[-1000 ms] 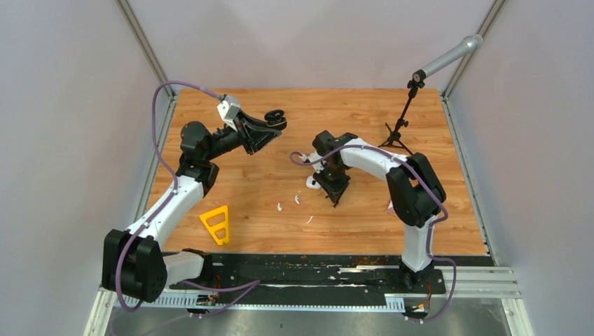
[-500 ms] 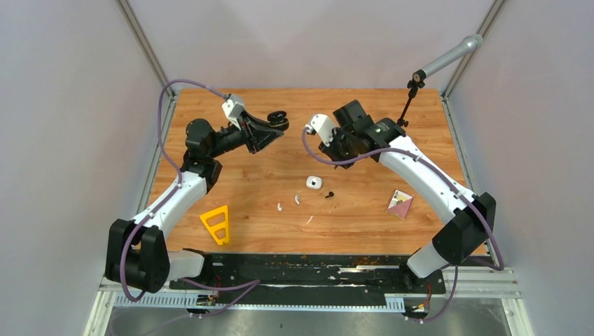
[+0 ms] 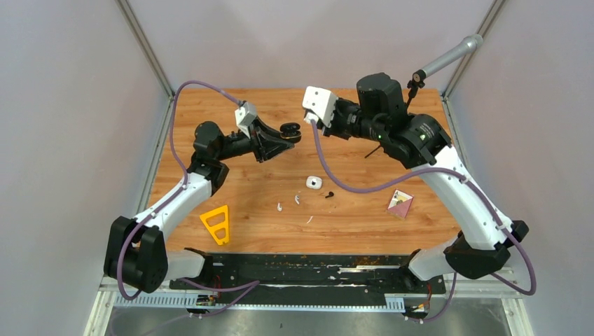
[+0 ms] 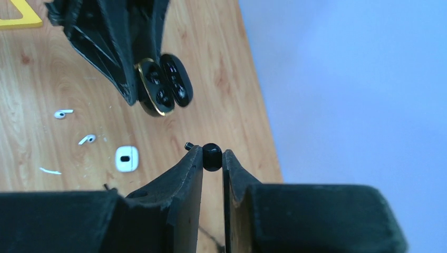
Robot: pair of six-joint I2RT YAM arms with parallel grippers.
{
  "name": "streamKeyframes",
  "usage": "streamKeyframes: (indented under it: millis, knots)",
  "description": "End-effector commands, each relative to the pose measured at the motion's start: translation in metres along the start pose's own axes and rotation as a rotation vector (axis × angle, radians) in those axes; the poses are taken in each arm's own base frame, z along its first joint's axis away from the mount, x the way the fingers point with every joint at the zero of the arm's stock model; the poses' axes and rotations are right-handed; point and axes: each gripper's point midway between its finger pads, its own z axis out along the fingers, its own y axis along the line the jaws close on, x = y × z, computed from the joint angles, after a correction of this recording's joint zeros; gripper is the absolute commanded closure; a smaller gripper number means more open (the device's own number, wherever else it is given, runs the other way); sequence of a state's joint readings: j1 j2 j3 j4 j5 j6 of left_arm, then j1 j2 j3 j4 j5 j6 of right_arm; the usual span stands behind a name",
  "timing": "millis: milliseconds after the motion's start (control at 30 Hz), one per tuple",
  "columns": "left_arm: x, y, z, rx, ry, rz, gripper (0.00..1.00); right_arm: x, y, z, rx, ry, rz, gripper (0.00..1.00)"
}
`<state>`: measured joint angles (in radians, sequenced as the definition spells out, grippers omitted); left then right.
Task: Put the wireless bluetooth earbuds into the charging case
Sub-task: Insert the right earbud into the right side groove of the charging case.
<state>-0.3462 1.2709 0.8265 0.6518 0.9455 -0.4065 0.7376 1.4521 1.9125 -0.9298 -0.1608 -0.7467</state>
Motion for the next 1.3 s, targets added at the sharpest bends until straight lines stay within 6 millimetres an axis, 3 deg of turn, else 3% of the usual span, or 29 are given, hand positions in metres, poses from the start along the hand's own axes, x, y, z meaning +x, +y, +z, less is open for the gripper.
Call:
streamKeyframes:
  millis: [0,233,600,1267]
  knots:
    - [-0.015,-0.017,0.007,0.087,-0.019,0.106,1.0,-0.033,-0.004,-0.002,0.064,-0.097,-0.243,1.0]
    - [-0.017,-0.026,0.007,0.117,-0.012,0.1,1.0,-0.033,0.01,0.007,0.051,-0.089,-0.408,1.0]
    - [-0.026,-0.037,0.009,0.142,-0.021,0.084,1.0,-0.029,0.02,0.017,0.027,-0.087,-0.493,1.0]
    - [-0.036,-0.036,0.011,0.124,-0.046,0.073,1.0,-0.019,0.034,0.021,-0.017,-0.055,-0.587,1.0]
